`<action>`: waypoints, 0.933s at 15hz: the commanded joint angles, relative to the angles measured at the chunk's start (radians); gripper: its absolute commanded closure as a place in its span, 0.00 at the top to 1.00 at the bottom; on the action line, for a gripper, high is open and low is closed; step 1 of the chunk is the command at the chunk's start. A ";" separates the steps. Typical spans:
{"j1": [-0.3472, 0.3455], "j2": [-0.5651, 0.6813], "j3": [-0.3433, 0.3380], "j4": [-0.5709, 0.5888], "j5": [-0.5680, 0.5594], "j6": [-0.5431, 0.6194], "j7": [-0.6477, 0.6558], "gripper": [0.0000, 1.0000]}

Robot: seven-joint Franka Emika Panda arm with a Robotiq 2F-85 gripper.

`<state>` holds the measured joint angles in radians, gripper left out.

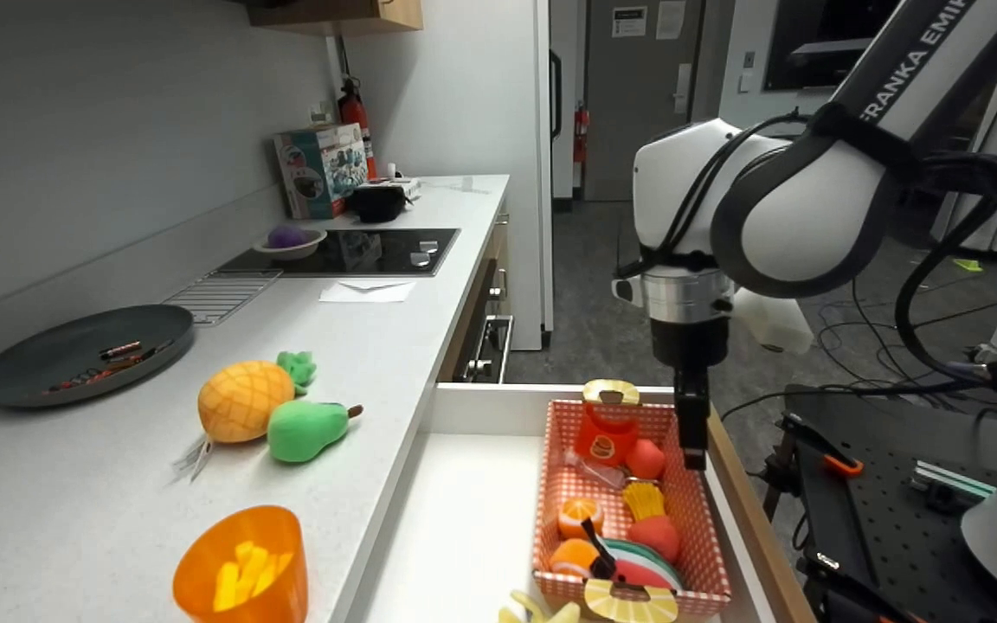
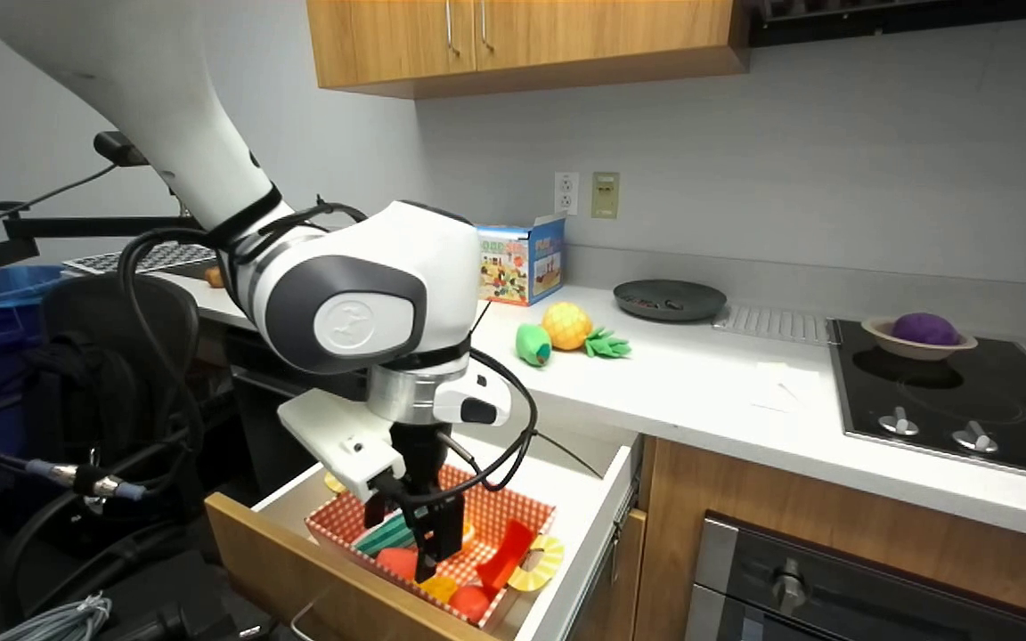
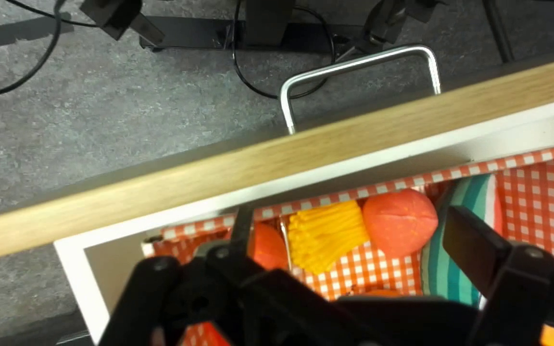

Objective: Open the drawer

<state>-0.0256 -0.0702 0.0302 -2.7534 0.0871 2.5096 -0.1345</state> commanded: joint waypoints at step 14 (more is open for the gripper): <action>0.203 -0.270 0.205 0.130 -0.235 -0.231 0.179 1.00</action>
<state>0.1605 -0.2908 0.2199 -2.6387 -0.1078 2.2882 0.0220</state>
